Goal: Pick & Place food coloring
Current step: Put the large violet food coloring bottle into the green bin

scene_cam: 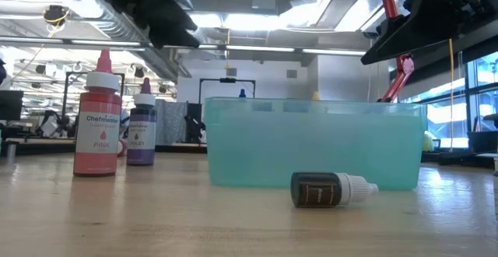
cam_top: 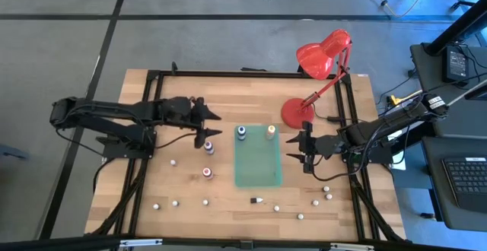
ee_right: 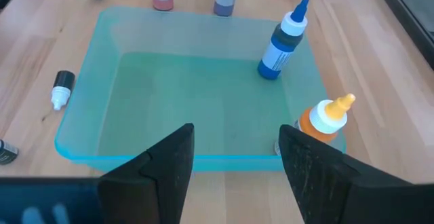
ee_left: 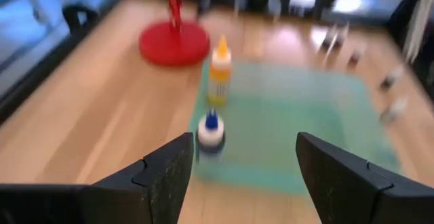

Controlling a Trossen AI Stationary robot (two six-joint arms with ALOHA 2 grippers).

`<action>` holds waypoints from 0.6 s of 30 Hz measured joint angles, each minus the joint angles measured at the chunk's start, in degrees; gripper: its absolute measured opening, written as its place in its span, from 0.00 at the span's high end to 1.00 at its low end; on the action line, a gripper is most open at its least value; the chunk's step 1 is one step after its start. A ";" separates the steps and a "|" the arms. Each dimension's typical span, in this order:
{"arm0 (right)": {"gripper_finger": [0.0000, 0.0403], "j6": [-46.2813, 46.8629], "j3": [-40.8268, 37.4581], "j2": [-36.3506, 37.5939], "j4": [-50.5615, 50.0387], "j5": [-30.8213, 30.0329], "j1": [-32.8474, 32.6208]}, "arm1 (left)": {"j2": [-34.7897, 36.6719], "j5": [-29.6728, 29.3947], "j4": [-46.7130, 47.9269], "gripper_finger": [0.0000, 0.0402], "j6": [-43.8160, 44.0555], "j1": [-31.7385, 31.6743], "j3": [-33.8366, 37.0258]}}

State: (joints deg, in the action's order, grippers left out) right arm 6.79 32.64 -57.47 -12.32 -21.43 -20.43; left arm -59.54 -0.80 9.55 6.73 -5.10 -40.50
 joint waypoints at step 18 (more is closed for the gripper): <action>0.46 -0.02 0.00 -0.02 -0.35 0.00 0.02 | -14.19 -3.74 21.57 0.38 1.52 6.31 -8.71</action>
State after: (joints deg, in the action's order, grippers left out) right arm 6.76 32.64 -57.49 -12.67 -21.43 -20.40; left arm -73.73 -4.54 31.12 8.25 1.21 -49.21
